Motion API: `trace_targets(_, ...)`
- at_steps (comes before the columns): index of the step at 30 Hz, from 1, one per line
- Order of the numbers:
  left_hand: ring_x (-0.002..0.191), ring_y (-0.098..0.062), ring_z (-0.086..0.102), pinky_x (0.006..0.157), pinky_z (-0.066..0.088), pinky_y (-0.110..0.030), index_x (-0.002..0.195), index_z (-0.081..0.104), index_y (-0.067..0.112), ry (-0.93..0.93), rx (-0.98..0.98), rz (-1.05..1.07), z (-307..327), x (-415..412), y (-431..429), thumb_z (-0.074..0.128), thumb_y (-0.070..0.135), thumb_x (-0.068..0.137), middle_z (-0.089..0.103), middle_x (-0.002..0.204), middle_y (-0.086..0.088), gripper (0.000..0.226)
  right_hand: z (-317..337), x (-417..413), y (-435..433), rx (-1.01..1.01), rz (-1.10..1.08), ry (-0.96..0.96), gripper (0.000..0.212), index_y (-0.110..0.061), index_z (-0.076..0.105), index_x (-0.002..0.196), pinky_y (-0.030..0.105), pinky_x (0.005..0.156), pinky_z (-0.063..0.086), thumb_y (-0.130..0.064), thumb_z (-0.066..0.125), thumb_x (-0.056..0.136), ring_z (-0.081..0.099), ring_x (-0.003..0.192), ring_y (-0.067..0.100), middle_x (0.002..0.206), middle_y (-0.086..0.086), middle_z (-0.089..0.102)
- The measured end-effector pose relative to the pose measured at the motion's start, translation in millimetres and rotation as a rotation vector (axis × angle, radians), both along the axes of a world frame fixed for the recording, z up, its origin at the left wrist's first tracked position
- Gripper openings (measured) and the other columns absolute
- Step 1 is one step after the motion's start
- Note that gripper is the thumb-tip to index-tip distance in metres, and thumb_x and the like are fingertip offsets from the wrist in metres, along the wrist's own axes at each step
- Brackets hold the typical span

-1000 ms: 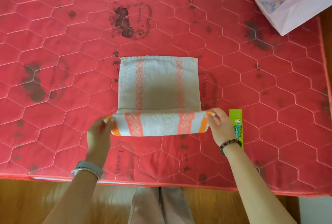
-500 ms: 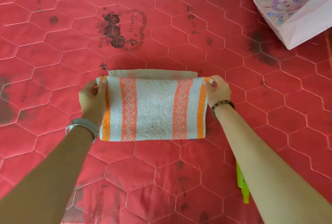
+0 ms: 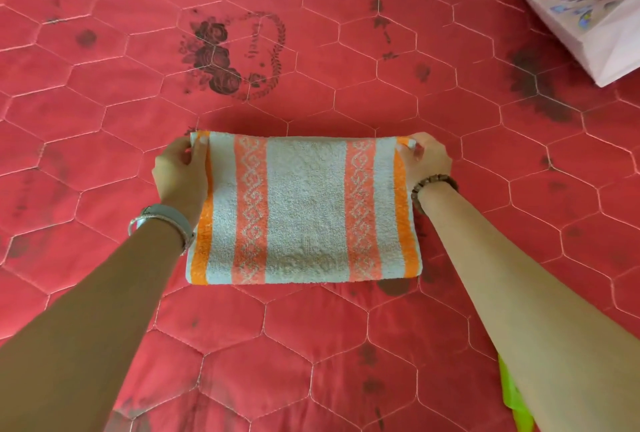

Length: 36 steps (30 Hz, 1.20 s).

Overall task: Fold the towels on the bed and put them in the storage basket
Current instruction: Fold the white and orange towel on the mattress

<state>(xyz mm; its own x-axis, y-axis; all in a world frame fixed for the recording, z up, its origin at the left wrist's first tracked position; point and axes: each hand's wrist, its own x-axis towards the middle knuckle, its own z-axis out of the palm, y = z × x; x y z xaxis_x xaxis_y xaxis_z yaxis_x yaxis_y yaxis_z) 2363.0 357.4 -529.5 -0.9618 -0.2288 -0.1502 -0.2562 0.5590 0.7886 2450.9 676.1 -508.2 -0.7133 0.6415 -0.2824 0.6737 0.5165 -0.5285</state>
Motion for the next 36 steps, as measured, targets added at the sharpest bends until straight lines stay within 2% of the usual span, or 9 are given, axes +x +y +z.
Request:
trace_targets(6,0.065,-0.029,0.047,0.055,0.035,-0.035,0.08,0.058,0.005,0.027,-0.229,-0.107,-7.0,-4.1,0.6,0.051,0.035,0.101,0.051,0.065,-0.011,0.037,-11.5,-6.4,3.7,0.098,0.036,-0.013,0.022,-0.012,0.06,0.116,0.03,0.076,0.039,-0.022,0.055,0.097,0.056,0.111,0.032,0.121,0.016,0.059)
trace_targets(8,0.092,-0.037,0.054,0.076,0.045,-0.043,0.104,0.062,0.003,0.078,-0.338,-0.112,-9.1,-0.2,0.3,0.051,0.031,0.099,0.058,0.097,-0.022,0.031,-9.3,-4.3,1.1,0.231,0.078,0.053,0.023,-0.014,0.056,0.118,0.034,0.077,0.047,-0.016,0.055,0.095,0.054,0.113,0.029,0.126,0.013,0.053)
trace_targets(10,0.113,-0.042,0.049,0.093,0.041,-0.052,0.126,0.055,0.0,0.166,-0.5,-0.155,-6.5,9.6,5.4,0.045,0.036,0.099,0.052,0.124,-0.028,0.046,-3.5,1.7,-13.4,0.369,0.186,0.16,0.036,-0.014,0.051,0.129,0.039,0.092,0.05,-0.011,0.053,0.094,0.047,0.124,0.027,0.141,0.01,0.044)
trace_targets(13,0.137,-0.034,0.042,0.109,0.036,-0.055,0.141,0.046,0.006,0.313,-0.573,-0.563,-3.2,34.7,25.6,0.038,0.034,0.105,0.044,0.149,-0.015,0.046,0.4,12.9,-47.1,0.389,0.399,0.189,0.05,-0.015,0.039,0.145,0.042,0.117,0.03,-0.018,0.045,0.096,0.03,0.144,0.022,0.158,0.003,0.027)
trace_targets(16,0.153,-0.022,0.019,0.124,0.015,-0.049,0.154,0.031,0.013,0.353,-0.49,-0.922,-14.0,64.2,51.8,0.041,0.031,0.107,0.03,0.162,-0.006,0.052,-16.7,22.5,-80.3,0.395,0.666,0.098,0.054,-0.021,0.025,0.152,0.041,0.123,0.008,-0.028,0.038,0.101,0.011,0.15,0.019,0.161,-0.004,0.008)
trace_targets(19,0.155,-0.018,0.008,0.126,0.007,-0.045,0.156,0.025,0.011,0.335,-0.626,-1.033,-31.9,76.7,65.1,0.032,0.035,0.107,0.019,0.165,-0.006,0.055,-40.9,27.7,-96.2,0.406,0.768,0.07,0.055,-0.019,0.019,0.154,0.047,0.122,0.014,-0.037,0.026,0.103,0.008,0.151,0.021,0.163,-0.001,0.011)
trace_targets(26,0.155,-0.019,0.002,0.126,0.008,-0.043,0.159,0.007,0.012,0.238,-0.744,-0.959,-40.4,44.1,41.3,0.017,0.048,0.107,0.007,0.166,-0.005,0.063,-51.9,27.4,-68.9,0.481,0.668,-0.051,0.065,-0.017,0.003,0.156,0.043,0.123,0.005,-0.052,0.008,0.101,-0.008,0.151,0.016,0.164,-0.001,-0.003)
trace_targets(32,0.153,-0.026,0.014,0.126,0.002,-0.039,0.156,0.018,0.0,0.187,-0.797,-0.757,-36.4,26.3,14.5,0.014,0.042,0.105,0.018,0.164,-0.016,0.066,-51.1,24.7,-46.6,0.477,0.521,-0.091,0.067,-0.013,0.003,0.155,0.042,0.123,0.005,-0.052,0.003,0.101,-0.007,0.151,0.017,0.164,0.002,0.0)
trace_targets(36,0.155,-0.024,0.002,0.126,0.002,-0.04,0.158,0.007,0.006,0.204,-0.681,-0.838,-20.7,59.5,25.1,0.022,0.036,0.108,0.003,0.167,-0.012,0.06,-38.3,43.3,-70.9,0.494,0.598,-0.057,0.062,-0.011,-0.001,0.155,0.042,0.123,0.004,-0.045,0.008,0.104,-0.01,0.151,0.018,0.164,0.003,-0.006)
